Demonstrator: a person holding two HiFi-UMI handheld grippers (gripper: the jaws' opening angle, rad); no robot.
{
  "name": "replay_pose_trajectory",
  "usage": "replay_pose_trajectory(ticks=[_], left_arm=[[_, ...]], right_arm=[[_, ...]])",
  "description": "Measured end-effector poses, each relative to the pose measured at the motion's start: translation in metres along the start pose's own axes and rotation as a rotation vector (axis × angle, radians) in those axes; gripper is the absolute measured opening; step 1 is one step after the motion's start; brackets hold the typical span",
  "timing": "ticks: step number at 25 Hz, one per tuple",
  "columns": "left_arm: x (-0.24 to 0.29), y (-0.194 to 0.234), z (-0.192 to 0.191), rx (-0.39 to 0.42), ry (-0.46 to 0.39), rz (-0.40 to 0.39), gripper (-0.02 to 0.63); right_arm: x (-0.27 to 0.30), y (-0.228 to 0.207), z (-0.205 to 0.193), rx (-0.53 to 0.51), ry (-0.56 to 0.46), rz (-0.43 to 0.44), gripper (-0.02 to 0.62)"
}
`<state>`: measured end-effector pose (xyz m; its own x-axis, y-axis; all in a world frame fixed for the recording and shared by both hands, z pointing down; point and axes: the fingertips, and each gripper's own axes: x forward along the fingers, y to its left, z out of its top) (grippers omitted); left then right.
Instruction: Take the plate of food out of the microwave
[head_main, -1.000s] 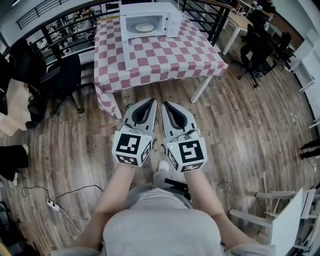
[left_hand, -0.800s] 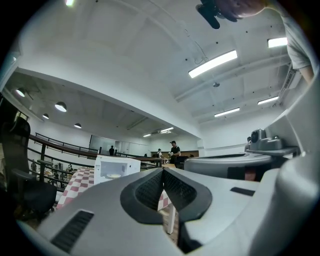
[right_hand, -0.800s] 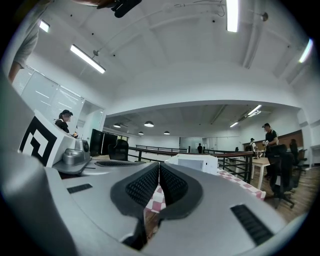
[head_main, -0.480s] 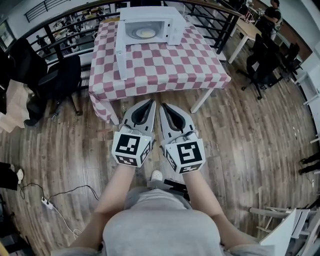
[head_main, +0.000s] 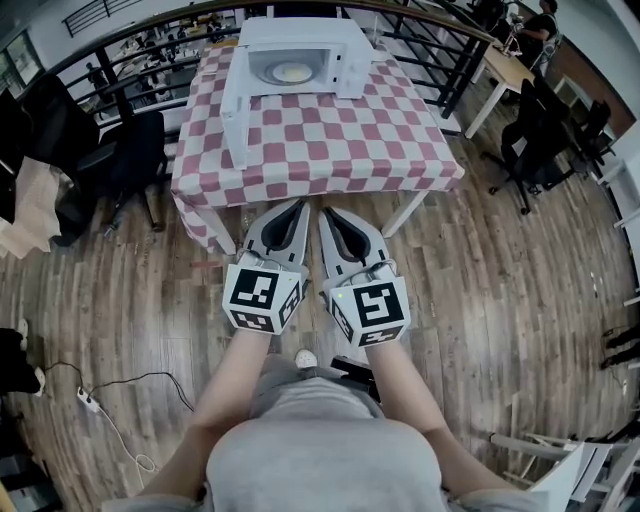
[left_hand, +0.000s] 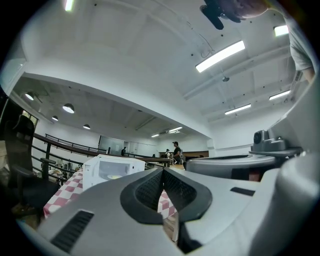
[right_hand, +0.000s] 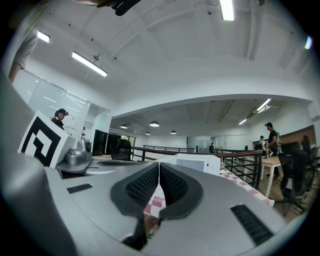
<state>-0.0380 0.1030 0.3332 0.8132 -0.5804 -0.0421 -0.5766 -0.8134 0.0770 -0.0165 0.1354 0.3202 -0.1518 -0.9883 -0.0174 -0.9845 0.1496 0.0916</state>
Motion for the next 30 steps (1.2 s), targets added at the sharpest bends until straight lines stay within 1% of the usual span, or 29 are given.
replay_pose_trajectory(ticks=[12,19,30], left_arm=[[0.022,-0.005,-0.008,0.015,0.015,0.016,0.003],[0.049,0.011,-0.007,0.011,0.008,0.024,0.003],[0.113,0.041,-0.011,0.006,0.017,0.019,0.003]], right_arm=[[0.005,-0.027,-0.011,0.031,-0.003,0.002,0.028],[0.03,-0.044,-0.012,0.025,-0.005,0.01,0.028],[0.083,-0.087,-0.019,0.018,0.007,0.004,0.028]])
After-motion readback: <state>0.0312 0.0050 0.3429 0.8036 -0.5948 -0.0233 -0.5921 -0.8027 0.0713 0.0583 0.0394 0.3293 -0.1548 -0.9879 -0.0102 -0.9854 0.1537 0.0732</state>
